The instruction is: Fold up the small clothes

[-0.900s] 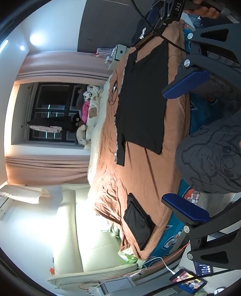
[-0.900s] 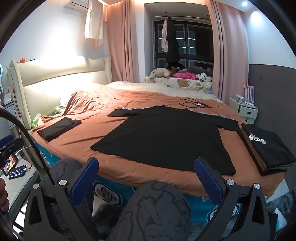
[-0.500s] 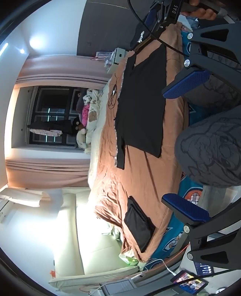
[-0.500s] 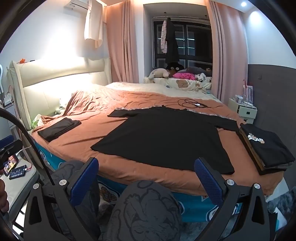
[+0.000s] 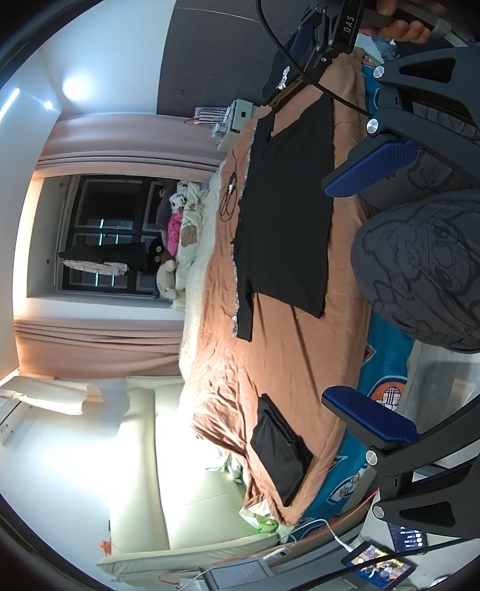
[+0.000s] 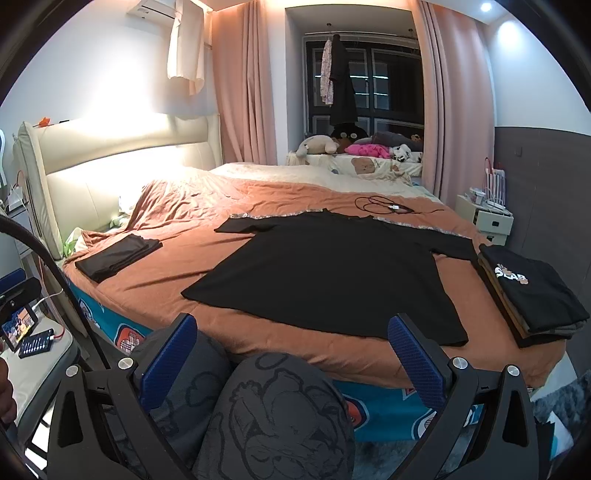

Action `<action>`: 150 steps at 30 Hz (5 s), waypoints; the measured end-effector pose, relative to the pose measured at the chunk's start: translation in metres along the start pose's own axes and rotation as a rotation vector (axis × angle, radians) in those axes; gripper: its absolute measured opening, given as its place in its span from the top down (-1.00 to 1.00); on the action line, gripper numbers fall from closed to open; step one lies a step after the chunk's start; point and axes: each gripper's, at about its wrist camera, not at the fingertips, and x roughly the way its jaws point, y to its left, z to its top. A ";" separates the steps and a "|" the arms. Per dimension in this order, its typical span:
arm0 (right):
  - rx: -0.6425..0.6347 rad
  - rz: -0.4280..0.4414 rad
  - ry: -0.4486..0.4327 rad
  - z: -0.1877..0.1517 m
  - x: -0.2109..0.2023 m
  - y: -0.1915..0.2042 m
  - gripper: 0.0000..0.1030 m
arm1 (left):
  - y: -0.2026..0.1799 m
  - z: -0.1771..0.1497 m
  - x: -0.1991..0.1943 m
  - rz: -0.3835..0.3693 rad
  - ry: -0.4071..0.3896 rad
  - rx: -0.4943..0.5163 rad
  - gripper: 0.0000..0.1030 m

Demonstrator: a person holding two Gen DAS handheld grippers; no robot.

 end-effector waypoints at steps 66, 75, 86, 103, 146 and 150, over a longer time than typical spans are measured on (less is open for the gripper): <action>0.029 -0.001 0.031 0.014 0.013 -0.003 -1.00 | -0.007 0.015 0.017 -0.036 0.004 -0.004 -0.99; -0.003 0.015 0.080 0.048 0.024 -0.011 -1.00 | -0.005 0.036 0.050 -0.058 0.055 0.014 -0.99; 0.007 0.057 0.102 0.082 0.095 -0.034 -1.00 | 0.001 0.058 0.107 0.030 0.101 0.017 -0.99; 0.024 0.046 0.187 0.109 0.180 -0.024 -1.00 | 0.028 0.086 0.198 0.004 0.169 -0.002 -0.99; -0.025 0.119 0.297 0.165 0.375 0.024 -1.00 | 0.126 0.145 0.425 0.035 0.298 -0.083 -0.97; -0.026 0.128 0.294 0.169 0.398 0.027 -1.00 | 0.145 0.142 0.452 0.054 0.329 -0.092 -0.88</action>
